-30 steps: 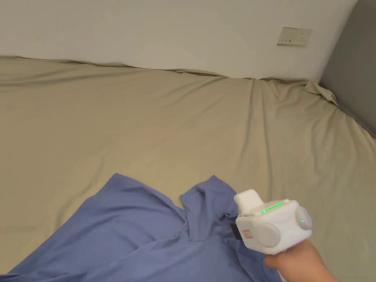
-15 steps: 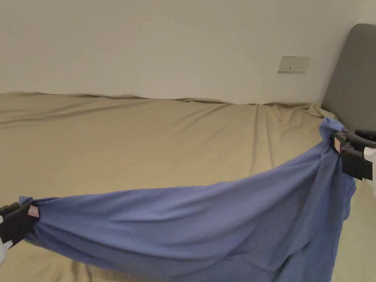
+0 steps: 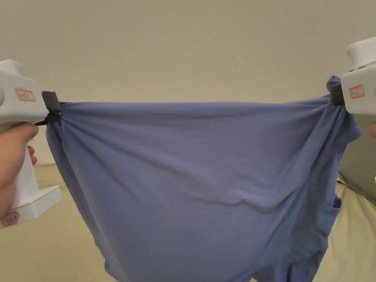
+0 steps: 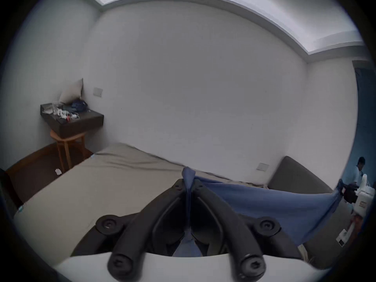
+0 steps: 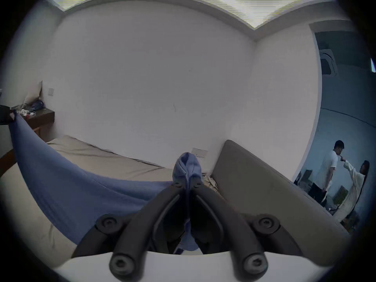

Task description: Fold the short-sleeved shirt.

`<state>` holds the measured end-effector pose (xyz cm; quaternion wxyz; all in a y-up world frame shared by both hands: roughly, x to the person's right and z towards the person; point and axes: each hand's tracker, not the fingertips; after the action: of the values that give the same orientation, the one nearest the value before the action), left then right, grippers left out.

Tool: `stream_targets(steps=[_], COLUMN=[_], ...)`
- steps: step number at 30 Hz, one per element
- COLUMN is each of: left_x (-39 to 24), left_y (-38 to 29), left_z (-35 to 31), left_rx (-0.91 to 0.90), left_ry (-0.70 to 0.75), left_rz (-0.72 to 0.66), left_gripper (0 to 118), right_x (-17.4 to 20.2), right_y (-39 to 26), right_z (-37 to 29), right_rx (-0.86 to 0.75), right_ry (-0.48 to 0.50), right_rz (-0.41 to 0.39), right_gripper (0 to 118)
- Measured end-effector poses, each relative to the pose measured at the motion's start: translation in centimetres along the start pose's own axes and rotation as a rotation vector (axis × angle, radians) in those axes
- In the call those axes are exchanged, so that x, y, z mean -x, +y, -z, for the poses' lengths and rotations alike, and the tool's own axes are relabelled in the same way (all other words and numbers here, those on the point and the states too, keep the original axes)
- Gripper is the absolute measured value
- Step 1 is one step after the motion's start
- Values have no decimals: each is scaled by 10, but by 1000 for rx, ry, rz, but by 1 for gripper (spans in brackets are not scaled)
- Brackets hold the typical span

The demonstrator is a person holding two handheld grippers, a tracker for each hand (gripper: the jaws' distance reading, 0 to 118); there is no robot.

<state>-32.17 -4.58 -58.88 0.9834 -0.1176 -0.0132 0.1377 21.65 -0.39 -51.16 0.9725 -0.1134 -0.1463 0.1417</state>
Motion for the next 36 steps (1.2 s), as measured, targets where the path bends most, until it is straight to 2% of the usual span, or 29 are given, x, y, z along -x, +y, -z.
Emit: stream_targets(steps=[2,4,9,16,21,24,32,36], left_x=[-9,-5,-19,-27,-22,-19,3,23], left_y=[21,35,47,53,43,13,-123,-191], left_z=[4,17,31,53,91,115,164,173], left_rx=[9,30,39,57,87,141,363,467], left_ry=[1,36,79,109,115,129,121,127], left_rz=[-12,-53,6,35,51,91,92,42], left_gripper=[1,1,1,1,1,1,1,1], right_x=[-2,-1,13,16,27,43,97,118], right_y=[18,31,53,73,63,34,-104,-176], right_z=[17,36,63,92,121,146,197,201], right_rx=[46,81,120,160,183,241,364,432], right_ry=[32,4,12,35,68,99,165,187], right_rz=[29,29,0,44,67,57,50,106], right_gripper=[4,4,4,4,4,4,4,4])
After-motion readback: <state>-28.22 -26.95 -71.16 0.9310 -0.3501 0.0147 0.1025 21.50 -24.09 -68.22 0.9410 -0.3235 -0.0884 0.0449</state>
